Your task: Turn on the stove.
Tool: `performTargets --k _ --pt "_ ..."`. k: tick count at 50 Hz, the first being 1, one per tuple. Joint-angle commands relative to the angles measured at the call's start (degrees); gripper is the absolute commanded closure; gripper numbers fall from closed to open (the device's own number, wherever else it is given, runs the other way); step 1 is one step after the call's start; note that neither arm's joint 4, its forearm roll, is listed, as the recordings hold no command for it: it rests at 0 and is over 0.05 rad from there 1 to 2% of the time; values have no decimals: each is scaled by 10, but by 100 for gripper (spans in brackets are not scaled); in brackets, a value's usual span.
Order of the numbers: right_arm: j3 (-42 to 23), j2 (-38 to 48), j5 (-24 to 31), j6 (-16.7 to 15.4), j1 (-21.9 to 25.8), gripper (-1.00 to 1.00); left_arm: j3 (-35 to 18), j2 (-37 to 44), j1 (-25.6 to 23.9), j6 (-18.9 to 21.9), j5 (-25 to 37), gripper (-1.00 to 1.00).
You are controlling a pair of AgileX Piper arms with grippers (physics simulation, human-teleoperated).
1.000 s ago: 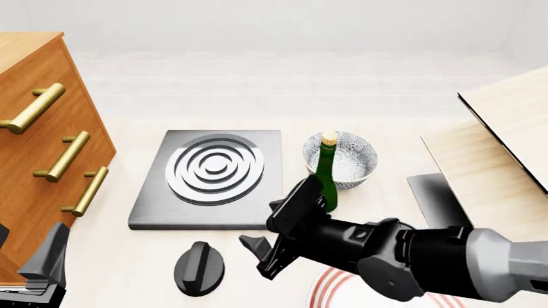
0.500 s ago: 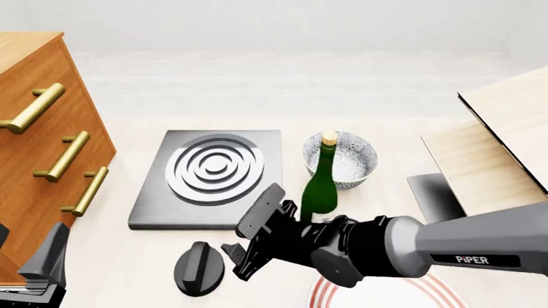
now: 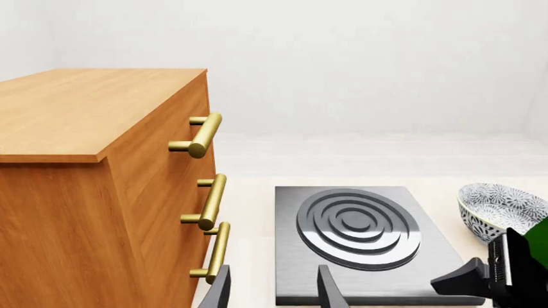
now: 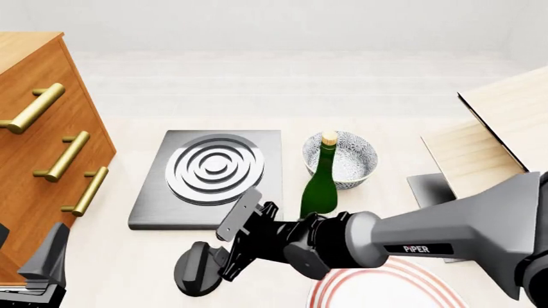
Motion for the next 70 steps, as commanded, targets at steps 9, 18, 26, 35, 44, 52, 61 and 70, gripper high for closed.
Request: performTargets --k 9,18,26,35,44,52,61,70 --pt "-42 35 10 20 25 -100 0 0 0 0 0 -100" --pt "-55 49 11 8 24 -100 0 0 0 0 0 -100" --pt "-69 60 17 -10 20 -100 0 0 0 0 0 -100" --pt "-81 52 29 -28 20 -100 0 0 0 0 0 -100" --pt "-70 36 18 -75 14 -100 0 0 0 0 0 -100" --pt "-62 9 16 -90 16 -100 0 0 0 0 0 -100" --pt "-44 -56 19 -160 -9 -100 0 0 0 0 0 -100" --pt "-30 -101 27 -162 -7 -100 0 0 0 0 0 -100"
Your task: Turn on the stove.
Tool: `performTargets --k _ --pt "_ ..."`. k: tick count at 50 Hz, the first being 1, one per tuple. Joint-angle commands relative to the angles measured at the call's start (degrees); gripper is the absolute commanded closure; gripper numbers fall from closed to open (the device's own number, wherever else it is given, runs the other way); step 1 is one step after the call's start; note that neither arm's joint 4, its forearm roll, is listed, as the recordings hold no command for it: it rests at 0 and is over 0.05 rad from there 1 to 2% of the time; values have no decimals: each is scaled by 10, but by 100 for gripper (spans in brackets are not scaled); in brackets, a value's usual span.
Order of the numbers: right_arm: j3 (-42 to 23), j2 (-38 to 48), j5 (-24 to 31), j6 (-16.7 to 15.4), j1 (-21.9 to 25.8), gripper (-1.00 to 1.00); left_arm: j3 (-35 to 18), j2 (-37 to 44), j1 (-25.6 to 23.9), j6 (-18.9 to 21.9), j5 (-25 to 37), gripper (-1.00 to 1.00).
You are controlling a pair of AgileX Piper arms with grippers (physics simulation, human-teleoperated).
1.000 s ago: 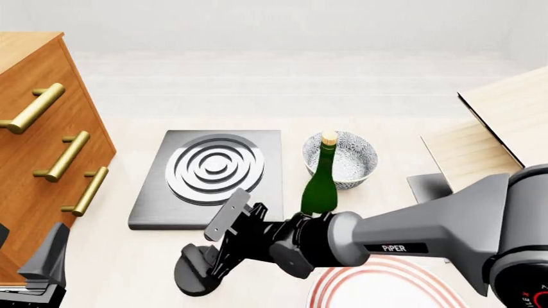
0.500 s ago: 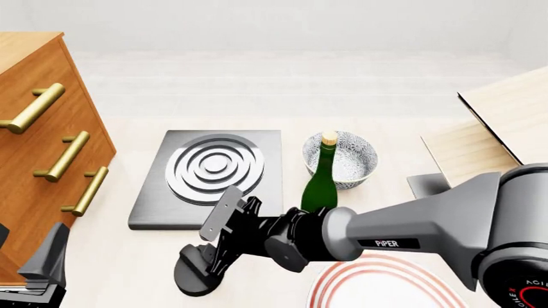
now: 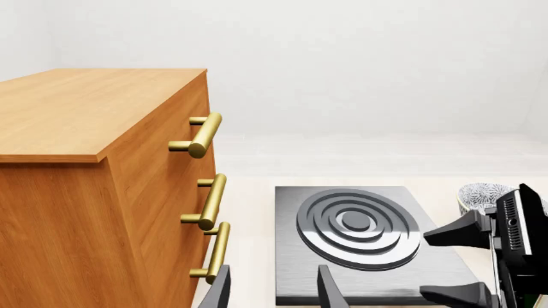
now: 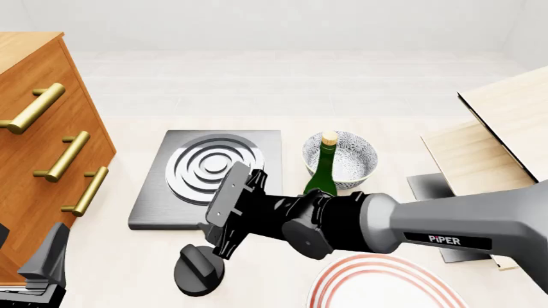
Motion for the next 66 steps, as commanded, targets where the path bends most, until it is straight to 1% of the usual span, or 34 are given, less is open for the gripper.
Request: performTargets --k 1,3,4,10,21,23,27,29,35,37,39,46,52,57,58,61,66 --pt "18 -55 6 -23 -2 -100 0 0 0 0 0 -100" --pt "22 -61 5 -19 2 -100 0 0 0 0 0 -100" --pt "23 -65 7 -11 8 -100 0 0 0 0 0 -100" --pt "42 -87 9 -5 13 -100 0 0 0 0 0 -100" --pt "75 -155 20 14 1 -100 0 0 0 0 0 -100" --pt "81 -181 26 33 -1 -100 0 0 0 0 0 -100" --pt "97 -213 30 32 -7 -100 0 0 0 0 0 -100" --pt "109 -240 27 52 -18 -100 0 0 0 0 0 -100" --pt "144 -273 16 63 -14 -100 0 0 0 0 0 -100" --pt "151 -289 16 71 -19 -100 0 0 0 0 0 -100" --pt "163 -305 16 69 -22 -100 0 0 0 0 0 -100" --pt "198 -356 20 86 -42 -100 0 0 0 0 0 -100" --pt "234 -392 14 98 -45 -100 0 0 0 0 0 -100" --pt "264 -439 14 118 -62 -100 0 0 0 0 0 -100" --pt "269 -446 14 128 -63 -100 0 0 0 0 0 -100" --pt "283 -476 23 140 -69 -100 0 0 0 0 0 -100" --pt "306 -531 39 140 -87 -100 0 0 0 0 0 -100"
